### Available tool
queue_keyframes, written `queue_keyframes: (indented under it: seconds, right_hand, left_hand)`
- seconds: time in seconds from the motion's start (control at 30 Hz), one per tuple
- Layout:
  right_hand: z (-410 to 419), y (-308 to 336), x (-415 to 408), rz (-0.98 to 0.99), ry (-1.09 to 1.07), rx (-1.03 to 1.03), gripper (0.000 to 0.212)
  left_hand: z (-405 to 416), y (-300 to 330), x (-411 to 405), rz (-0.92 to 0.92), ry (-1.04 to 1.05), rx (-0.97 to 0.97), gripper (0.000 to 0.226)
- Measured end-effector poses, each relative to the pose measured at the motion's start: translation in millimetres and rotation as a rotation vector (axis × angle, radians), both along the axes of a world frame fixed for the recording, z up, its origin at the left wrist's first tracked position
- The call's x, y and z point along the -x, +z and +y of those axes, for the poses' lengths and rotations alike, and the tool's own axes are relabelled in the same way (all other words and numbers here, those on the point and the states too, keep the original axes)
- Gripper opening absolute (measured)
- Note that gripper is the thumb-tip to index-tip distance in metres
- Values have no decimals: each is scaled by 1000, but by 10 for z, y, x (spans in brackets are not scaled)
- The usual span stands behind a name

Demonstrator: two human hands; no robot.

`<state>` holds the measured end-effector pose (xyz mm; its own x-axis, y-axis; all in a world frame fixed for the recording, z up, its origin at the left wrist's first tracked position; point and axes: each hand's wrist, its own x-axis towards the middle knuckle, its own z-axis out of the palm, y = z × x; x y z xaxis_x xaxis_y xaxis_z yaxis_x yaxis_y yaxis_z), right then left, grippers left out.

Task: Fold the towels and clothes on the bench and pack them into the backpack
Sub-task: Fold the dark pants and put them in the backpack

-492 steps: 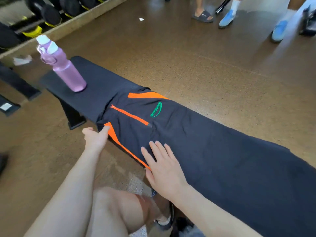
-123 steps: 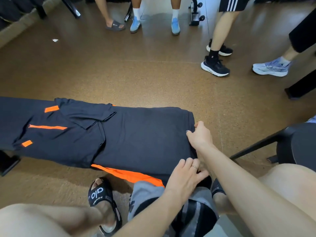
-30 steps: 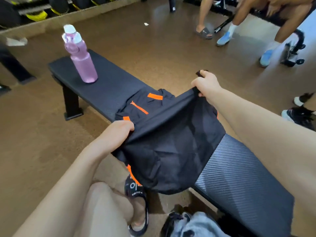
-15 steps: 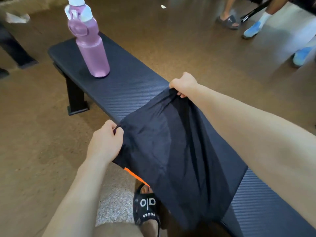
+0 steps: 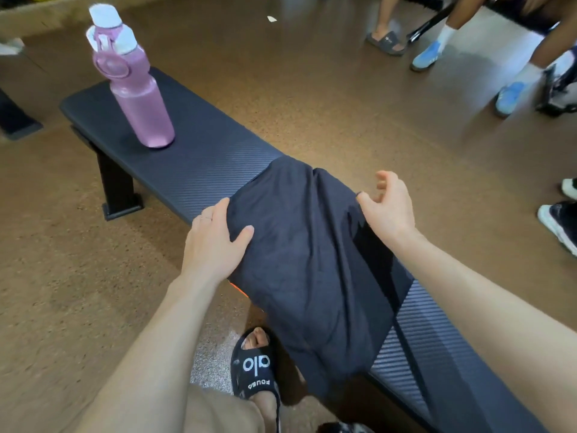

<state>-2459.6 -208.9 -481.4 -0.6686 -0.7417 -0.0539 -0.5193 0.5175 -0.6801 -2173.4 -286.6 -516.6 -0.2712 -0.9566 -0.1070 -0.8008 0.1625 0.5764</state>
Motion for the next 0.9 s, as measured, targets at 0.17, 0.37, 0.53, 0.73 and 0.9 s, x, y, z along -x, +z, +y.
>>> queue_keyframes:
  seconds: [0.17,0.37,0.53,0.73,0.9]
  right_hand:
    - [979,8,-31,-120,-207,-93,58]
    - [1352,-61,-143,-321,-279,-283,75]
    - [1259,-107,-217,-553,-394,-225,66]
    - [1236,-205,-158,-868,-575,50,60]
    - [1363,-202,-57,-1038,-600,246,40]
  left_hand:
    - [-130,133,200,20,76,-77,92]
    - [-537,463,579,-95,28,-279,101]
    - [-699,541,810,-269,-24,-319,96]
    - [-741,437,845,-28,-32,-461,24]
    - [-767,647,712,153,-58,-663,29]
